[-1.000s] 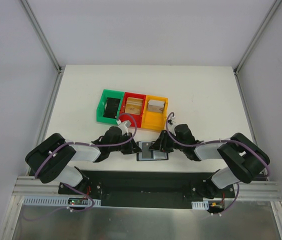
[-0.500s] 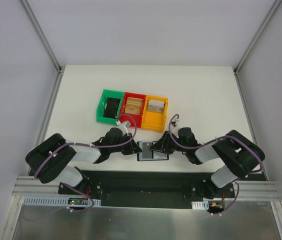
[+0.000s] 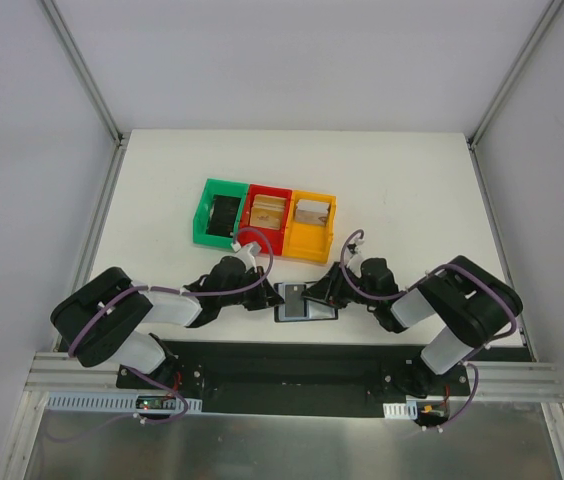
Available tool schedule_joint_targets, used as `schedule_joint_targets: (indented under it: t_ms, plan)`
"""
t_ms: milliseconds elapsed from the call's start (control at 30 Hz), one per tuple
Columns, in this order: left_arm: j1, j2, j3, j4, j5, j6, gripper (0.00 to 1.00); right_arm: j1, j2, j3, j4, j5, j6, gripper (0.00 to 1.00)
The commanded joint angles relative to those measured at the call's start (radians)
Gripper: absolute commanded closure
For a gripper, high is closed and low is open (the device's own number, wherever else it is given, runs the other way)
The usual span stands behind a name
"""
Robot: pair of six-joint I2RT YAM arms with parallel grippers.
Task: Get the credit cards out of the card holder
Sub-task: Remove the credit card from the card holder.
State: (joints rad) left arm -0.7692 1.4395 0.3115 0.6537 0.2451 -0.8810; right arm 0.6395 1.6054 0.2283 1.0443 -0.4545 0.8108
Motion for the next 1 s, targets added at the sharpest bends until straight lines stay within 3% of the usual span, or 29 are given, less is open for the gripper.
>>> schedule_joint_targets:
  t_ms: [0,500,967]
  plan:
    - [-0.016,-0.001,-0.031,-0.080,-0.058,0.011,1.00,-0.008,0.042,-0.012,0.141,-0.024,0.039,0.66]
    - [-0.030,0.027,-0.005,-0.089,-0.052,0.014,1.00,-0.008,0.067,0.009,0.172,-0.065,0.047,0.65]
    - [-0.039,0.050,0.018,-0.083,-0.043,0.016,1.00,0.005,0.074,0.043,0.099,-0.090,0.007,0.64]
